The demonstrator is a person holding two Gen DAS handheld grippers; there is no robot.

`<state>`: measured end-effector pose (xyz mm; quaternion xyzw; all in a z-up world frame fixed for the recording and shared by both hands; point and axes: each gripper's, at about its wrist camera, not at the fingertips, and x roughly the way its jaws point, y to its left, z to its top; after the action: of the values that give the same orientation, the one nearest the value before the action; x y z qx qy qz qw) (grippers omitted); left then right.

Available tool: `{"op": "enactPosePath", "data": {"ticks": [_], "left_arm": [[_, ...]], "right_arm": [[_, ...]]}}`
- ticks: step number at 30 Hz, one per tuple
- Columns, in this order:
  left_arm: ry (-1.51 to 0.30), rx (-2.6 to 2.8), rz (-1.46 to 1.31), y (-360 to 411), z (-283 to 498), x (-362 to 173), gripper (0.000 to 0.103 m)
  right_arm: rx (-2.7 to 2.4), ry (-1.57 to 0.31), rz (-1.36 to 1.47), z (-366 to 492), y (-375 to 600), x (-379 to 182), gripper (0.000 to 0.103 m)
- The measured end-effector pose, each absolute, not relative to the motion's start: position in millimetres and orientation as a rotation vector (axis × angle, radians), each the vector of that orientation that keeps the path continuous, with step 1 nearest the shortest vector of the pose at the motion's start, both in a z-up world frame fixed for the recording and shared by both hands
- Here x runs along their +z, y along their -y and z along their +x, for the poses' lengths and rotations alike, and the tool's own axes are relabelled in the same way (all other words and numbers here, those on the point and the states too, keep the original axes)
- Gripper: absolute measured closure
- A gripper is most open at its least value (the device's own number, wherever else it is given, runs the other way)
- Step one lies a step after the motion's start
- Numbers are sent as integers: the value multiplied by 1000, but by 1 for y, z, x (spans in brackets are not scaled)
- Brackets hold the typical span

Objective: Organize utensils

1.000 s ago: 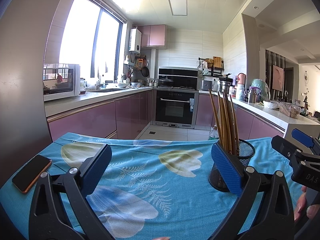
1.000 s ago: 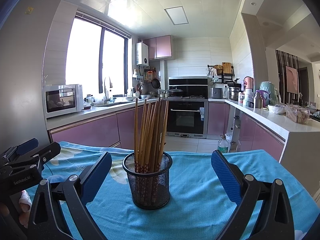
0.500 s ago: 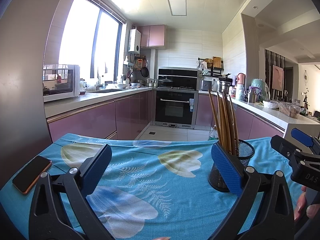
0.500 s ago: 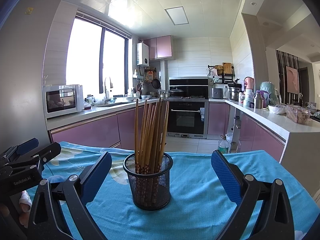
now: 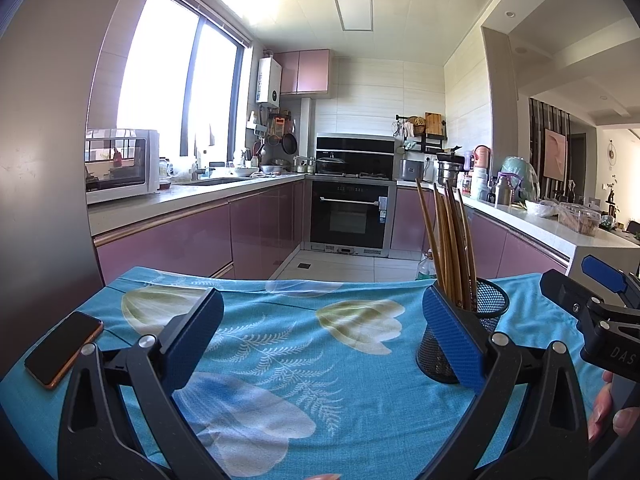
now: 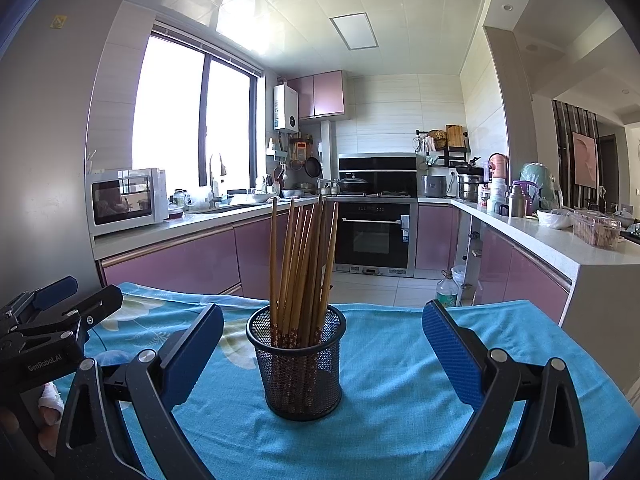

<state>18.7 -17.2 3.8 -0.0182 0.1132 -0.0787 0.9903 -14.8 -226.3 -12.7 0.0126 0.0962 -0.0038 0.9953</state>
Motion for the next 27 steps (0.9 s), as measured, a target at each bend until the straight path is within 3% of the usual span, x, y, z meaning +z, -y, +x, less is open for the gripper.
{"op": "enactPosePath", "data": {"ticks": [27], "left_arm": [[-245,-152,-24,18,16,1,5]], "right_arm": [[-5,-218,26,-13,233,-18,7]]}}
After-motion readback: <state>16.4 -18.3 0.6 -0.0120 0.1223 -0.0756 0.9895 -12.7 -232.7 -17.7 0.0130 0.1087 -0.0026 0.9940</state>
